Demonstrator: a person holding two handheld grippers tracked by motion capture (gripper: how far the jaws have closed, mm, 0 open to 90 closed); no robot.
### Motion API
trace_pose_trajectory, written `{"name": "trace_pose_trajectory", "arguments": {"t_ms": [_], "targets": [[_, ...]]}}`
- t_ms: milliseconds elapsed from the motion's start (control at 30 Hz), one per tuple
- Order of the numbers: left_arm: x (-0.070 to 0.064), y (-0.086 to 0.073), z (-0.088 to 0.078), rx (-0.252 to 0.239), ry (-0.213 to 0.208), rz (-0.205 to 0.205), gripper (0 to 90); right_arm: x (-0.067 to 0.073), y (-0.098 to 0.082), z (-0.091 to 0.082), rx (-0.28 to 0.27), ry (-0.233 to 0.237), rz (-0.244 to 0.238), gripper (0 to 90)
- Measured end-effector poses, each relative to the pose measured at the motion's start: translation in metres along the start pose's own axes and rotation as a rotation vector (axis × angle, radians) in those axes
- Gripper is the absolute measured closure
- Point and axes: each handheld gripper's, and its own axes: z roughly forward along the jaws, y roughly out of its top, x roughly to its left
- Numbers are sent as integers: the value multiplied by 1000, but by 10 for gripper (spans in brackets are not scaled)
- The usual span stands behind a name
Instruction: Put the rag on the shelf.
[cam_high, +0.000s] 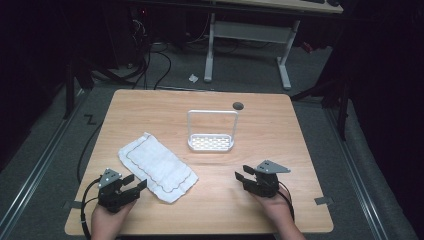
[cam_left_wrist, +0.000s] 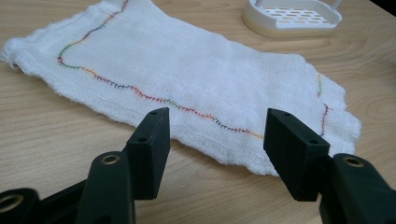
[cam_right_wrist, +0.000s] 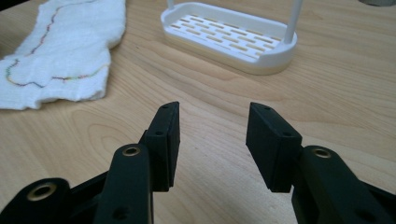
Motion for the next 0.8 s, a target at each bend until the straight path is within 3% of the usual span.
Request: {"name": "trace_pose_trajectory", "arguments": {"t_ms": [100, 200, 267, 467, 533, 600, 667, 700, 800], "targets": [[-3, -4, 6, 38, 12, 23, 406, -1, -2, 6, 12, -23, -27, 589], [-4, -4, 8, 40, 21, 29, 401, -1, -4, 9, 32, -26, -25, 599], [-3, -4, 9, 42, 15, 27, 402, 1, -5, 11, 44, -42, -59, 583], [-5, -3, 8, 39, -8, 37, 416, 4, -9, 15, 61, -18, -48, 528], [-10, -2, 10, 46, -17, 50, 434, 7, -11, 15, 55, -25, -113, 545], [-18, 2, 15, 47, -32, 57, 480, 9, -8, 15, 64, -34, -133, 530], [-27, 9, 22, 51, -54, 47, 542, 8, -7, 15, 67, -21, -96, 449], [-31, 11, 25, 56, -54, 55, 620, 7, -6, 16, 87, -7, -65, 447], [-46, 13, 40, 90, -47, 72, 821, 6, -7, 18, 106, -14, -53, 447]]}}
